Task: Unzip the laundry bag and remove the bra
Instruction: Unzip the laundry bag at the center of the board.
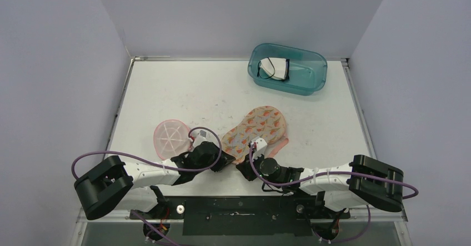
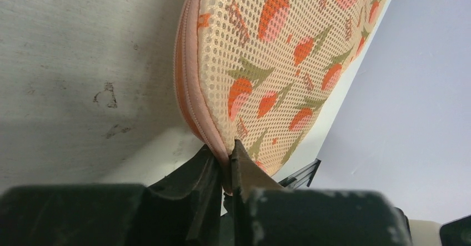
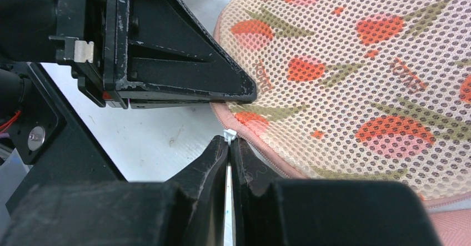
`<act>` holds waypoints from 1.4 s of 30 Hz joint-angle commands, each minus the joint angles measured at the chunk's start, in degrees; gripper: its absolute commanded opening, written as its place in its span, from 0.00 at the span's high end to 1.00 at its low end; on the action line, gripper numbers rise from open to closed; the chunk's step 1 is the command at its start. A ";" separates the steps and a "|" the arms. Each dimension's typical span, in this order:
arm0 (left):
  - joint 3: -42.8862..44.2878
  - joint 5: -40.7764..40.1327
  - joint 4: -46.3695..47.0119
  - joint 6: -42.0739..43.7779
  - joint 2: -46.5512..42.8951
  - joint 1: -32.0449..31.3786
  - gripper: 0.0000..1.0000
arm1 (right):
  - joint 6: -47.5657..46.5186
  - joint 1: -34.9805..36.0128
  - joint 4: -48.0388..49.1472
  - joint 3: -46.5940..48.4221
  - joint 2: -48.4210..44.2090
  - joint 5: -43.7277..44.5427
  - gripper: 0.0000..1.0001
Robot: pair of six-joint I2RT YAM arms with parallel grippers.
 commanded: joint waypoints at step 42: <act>19.96 14.99 -5.78 30.08 14.62 10.16 0.95 | 2.56 0.70 -9.48 -5.64 -15.04 7.97 0.95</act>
